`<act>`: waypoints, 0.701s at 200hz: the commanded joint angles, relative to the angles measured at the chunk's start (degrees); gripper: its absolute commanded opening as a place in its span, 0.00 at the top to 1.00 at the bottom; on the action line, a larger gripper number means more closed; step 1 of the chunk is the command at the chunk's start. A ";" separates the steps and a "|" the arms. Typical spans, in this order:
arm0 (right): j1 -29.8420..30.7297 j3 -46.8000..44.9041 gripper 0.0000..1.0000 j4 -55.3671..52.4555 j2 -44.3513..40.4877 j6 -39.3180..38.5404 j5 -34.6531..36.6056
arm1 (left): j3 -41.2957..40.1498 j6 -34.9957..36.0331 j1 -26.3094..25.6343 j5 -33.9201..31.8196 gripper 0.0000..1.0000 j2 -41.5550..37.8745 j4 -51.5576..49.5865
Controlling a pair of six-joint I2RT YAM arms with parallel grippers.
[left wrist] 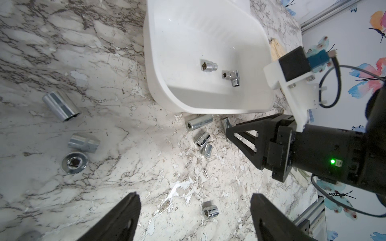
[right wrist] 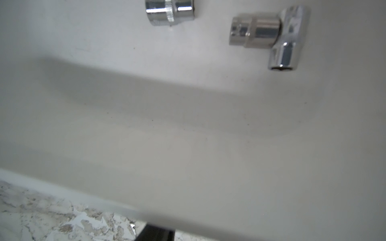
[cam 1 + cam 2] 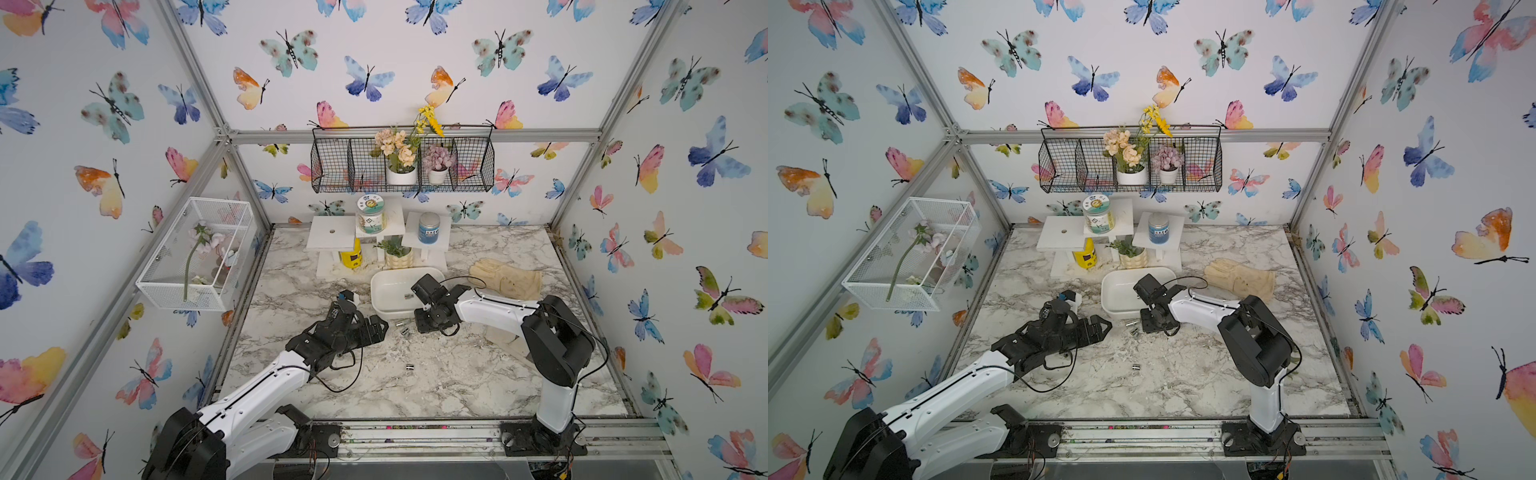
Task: Put the socket on the desktop into the storage box
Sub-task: Pick up the socket head from the center of the board.
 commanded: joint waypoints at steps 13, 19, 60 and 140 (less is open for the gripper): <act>0.39 1.70 0.65 -1.82 2.01 -1.03 1.67 | 0.31 1.21 0.45 1.20 0.12 0.26 -0.51; 0.36 1.81 0.66 -1.94 2.22 -1.12 1.69 | 0.31 1.26 0.45 1.18 0.12 0.37 -0.56; 0.39 1.81 0.72 -2.31 2.48 -1.31 2.07 | 0.93 1.39 0.53 1.47 0.12 0.98 -0.34; 0.65 -2.40 0.81 -2.19 -2.36 -0.10 1.86 | 0.59 1.39 0.48 1.55 0.12 0.57 0.05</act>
